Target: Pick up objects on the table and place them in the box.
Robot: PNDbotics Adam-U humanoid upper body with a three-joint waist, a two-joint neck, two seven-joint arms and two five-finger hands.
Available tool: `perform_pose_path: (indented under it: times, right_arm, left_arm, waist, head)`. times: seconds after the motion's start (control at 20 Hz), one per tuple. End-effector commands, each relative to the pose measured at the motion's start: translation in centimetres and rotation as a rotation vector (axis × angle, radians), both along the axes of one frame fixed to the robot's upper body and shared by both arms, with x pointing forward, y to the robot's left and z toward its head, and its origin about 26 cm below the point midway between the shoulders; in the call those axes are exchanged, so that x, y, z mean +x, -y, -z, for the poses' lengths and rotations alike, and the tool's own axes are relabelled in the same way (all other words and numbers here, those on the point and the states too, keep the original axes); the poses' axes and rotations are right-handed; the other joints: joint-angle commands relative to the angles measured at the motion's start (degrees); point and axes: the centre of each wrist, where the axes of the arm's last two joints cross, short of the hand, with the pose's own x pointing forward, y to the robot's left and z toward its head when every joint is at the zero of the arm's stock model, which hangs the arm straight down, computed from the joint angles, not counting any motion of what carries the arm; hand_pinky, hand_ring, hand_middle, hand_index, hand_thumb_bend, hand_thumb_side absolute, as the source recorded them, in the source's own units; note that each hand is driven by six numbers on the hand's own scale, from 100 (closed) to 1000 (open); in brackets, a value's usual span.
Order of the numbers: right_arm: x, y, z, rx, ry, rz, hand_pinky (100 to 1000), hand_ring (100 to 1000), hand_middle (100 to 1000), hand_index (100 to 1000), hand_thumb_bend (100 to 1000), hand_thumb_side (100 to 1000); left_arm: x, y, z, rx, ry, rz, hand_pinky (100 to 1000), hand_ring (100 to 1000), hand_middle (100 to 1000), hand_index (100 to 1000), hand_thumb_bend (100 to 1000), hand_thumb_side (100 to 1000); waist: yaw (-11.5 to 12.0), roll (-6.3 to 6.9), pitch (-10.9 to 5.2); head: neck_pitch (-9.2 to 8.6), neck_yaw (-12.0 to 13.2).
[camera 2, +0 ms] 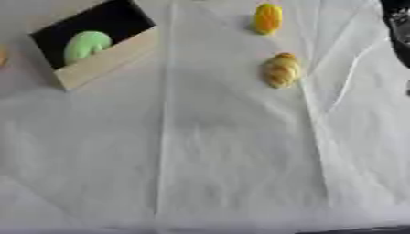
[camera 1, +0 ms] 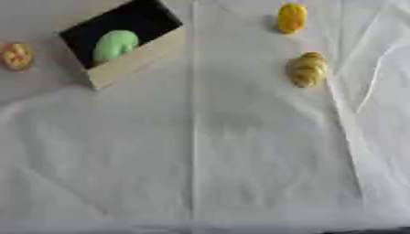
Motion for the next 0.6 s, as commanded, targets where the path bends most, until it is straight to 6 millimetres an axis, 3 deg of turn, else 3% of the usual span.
perform_pose_path:
  times: [0.05,0.6]
  right_arm:
    - [-0.21,-0.11,-0.81,-0.026,0.015,-0.004,991,785,830,911,100,638]
    - [-0.31,0.01,-0.67,-0.061,0.012,0.001,979,791,833,916,100,641]
  left_arm:
    - [-0.31,-0.13,-0.87,0.019,0.023,0.0,863,807,694,808,100,578]
    - [-0.34,-0.19,-0.81,0.017,0.02,-0.005,862,807,694,808,100,578]
  waist:
    - [0.0,0.44,-1.95]
    - [0.04,0.44,-2.09]
  head:
    - [0.22,0.19]
    - [0.22,0.25]
